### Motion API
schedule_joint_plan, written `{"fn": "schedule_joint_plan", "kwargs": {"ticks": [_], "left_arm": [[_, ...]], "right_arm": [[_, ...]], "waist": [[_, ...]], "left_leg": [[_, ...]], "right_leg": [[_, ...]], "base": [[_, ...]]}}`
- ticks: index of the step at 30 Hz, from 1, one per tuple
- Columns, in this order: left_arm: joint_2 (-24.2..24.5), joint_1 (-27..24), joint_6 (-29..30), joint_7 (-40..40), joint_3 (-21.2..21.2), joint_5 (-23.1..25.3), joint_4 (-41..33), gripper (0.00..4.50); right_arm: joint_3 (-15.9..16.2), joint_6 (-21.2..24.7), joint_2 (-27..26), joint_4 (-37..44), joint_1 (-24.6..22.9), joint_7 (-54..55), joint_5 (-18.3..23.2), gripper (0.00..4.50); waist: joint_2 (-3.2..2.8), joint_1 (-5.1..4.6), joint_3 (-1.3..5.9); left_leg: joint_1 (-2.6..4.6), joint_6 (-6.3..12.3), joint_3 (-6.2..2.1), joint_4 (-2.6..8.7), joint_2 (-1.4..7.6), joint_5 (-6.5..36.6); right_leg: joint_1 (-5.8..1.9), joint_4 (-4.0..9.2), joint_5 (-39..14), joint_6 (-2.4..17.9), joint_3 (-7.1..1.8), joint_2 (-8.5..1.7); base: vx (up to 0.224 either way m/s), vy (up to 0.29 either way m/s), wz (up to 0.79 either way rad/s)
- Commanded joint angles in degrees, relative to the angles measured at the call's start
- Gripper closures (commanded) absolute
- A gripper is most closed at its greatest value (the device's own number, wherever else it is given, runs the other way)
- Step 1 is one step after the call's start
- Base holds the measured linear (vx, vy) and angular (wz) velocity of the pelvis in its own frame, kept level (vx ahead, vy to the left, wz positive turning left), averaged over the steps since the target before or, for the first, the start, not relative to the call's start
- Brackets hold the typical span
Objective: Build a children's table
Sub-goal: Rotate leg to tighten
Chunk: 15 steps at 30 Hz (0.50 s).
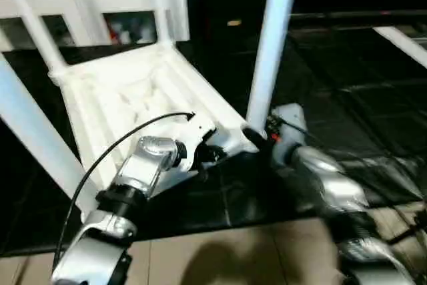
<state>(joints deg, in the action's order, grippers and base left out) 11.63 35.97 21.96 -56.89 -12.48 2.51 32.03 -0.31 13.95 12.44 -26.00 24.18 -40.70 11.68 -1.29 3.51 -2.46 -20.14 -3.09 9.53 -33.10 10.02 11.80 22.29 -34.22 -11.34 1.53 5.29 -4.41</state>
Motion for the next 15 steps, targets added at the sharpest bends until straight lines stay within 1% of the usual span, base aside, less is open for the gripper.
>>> {"fn": "schedule_joint_plan", "kwargs": {"ticks": [1,3,4,5,6,7,8,9,10,11,12,13,14,15], "left_arm": [[-0.2,-0.5,-1.0,-3.1,-2.1,-0.7,-0.9,4.50],[1.2,-0.9,-2.0,-5.6,-3.0,-0.7,-1.2,4.50],[1.9,-1.1,-2.5,-6.8,-3.4,-0.7,-1.3,4.50],[3.0,-1.4,-3.5,-9.0,-4.1,-0.8,-1.6,4.50],[4.1,-1.7,-4.5,-11.1,-4.8,-0.8,-1.9,4.50],[4.8,-1.8,-5.3,-12.5,-5.3,-0.8,-2.0,4.50],[4.8,-1.8,-5.3,-12.5,-5.3,-0.8,-2.0,4.50],[5.6,-2.2,-6.6,-14.7,-6.0,-1.2,-2.4,4.50],[6.5,-2.6,-8.0,-16.8,-7.0,-1.1,-2.8,4.50],[6.5,-2.6,-8.0,-16.8,-7.0,-1.1,-2.8,4.50],[7.8,-3.0,-9.8,-19.6,-8.4,-0.9,-3.3,4.50],[7.8,-3.0,-9.8,-19.6,-8.4,-0.9,-3.3,4.50],[8.4,-3.1,-10.7,-21.1,-9.1,-0.7,-3.4,4.50],[9.5,-3.0,-12.3,-23.8,-10.3,-0.6,-3.5,4.50]], "right_arm": [[3.3,2.0,0.2,0.3,-1.5,-6.0,1.1,1.14],[3.1,1.7,3.8,1.6,-2.3,-11.6,2.4,0.96],[3.3,1.2,5.7,2.1,-2.6,-14.4,2.7,0.81],[3.7,0.4,8.4,2.5,-3.0,-18.9,3.0,0.77],[4.2,0.1,11.0,2.7,-3.1,-22.8,3.1,0.77],[4.5,0.2,12.6,2.8,-3.2,-25.3,3.2,0.72],[4.5,0.2,12.6,2.8,-3.2,-25.3,3.2,0.72],[5.1,-0.3,14.4,3.2,-3.1,-28.4,3.2,0.42],[5.7,-1.4,15.9,3.0,-2.5,-30.9,2.9,0.42],[5.7,-1.4,15.9,3.0,-2.5,-30.9,2.9,0.31],[6.3,-3.2,17.5,2.5,-1.6,-34.2,2.6,0.24],[6.3,-3.2,17.5,2.5,-1.6,-34.2,2.6,0.24],[6.5,-4.4,18.0,1.9,-0.7,-35.7,2.5,0.24],[6.9,-5.6,18.1,0.3,1.2,-38.4,2.9,0.24]], "waist": [[0.57,0.24,3.04],[0.66,0.38,3.03],[0.71,0.67,2.87],[0.77,0.83,2.92],[0.76,1.15,2.77],[0.70,1.28,2.76],[0.70,1.59,2.86],[0.56,1.72,2.89],[0.62,1.97,3.04],[0.69,1.97,3.08],[0.66,2.10,3.10],[0.65,2.18,3.16],[0.78,2.27,3.16],[0.74,2.44,3.18]], "left_leg": [[-0.35,8.09,-0.75,3.21,3.27,2.9],[-0.31,8.46,-0.68,3.17,3.30,2.8],[-0.34,8.46,-0.71,3.23,3.40,3.4],[-0.34,8.45,-0.68,3.15,3.32,3.9],[-0.32,8.42,-0.58,3.17,3.38,4.5],[-0.31,8.30,-0.54,3.19,3.50,4.6],[-0.21,8.13,-0.47,3.12,3.57,4.6],[-0.15,7.92,-0.50,3.15,3.67,4.5],[-0.14,7.91,-0.52,3.06,3.70,4.4],[-0.11,7.88,-0.47,3.01,3.70,4.3],[-0.13,7.88,-0.48,2.99,3.75,4.0],[-0.10,7.94,-0.50,2.99,3.82,3.5],[-0.06,8.06,-0.48,2.95,3.81,3.6],[-0.05,7.98,-0.46,2.95,3.79,3.9]], "right_leg": [[-3.30,3.43,-1.9,14.1,-3.46,-4.82],[-3.27,3.47,-2.0,14.4,-3.44,-4.86],[-3.26,3.67,-3.6,14.4,-3.33,-4.91],[-3.36,3.75,-4.3,14.2,-3.26,-4.87],[-3.32,3.85,-5.7,14.0,-3.20,-4.73],[-3.30,3.88,-6.1,13.8,-3.24,-4.77],[-3.21,3.84,-6.3,13.7,-3.25,-4.77],[-3.14,3.77,-6.1,13.8,-3.28,-4.87],[-3.14,3.66,-5.6,14.1,-3.16,-4.89],[-3.14,3.59,-5.3,14.1,-3.17,-4.84],[-3.14,3.40,-4.7,14.4,-3.16,-4.86],[-3.11,3.27,-3.9,14.6,-3.14,-4.82],[-3.01,3.27,-3.9,14.7,-3.12,-4.84],[-3.01,3.22,-4.4,15.0,-3.12,-4.91]], "base": [[0.000,0.000,0.00],[0.000,0.000,0.00],[0.000,0.000,0.00],[0.000,0.000,0.00],[0.000,0.000,0.00],[0.000,0.000,0.00],[0.000,0.000,0.00],[0.000,0.000,0.00],[0.000,0.000,0.00],[0.000,0.000,0.00],[0.000,0.000,0.00],[0.000,0.000,0.00],[0.000,0.000,0.00],[0.000,0.000,0.00]]}}
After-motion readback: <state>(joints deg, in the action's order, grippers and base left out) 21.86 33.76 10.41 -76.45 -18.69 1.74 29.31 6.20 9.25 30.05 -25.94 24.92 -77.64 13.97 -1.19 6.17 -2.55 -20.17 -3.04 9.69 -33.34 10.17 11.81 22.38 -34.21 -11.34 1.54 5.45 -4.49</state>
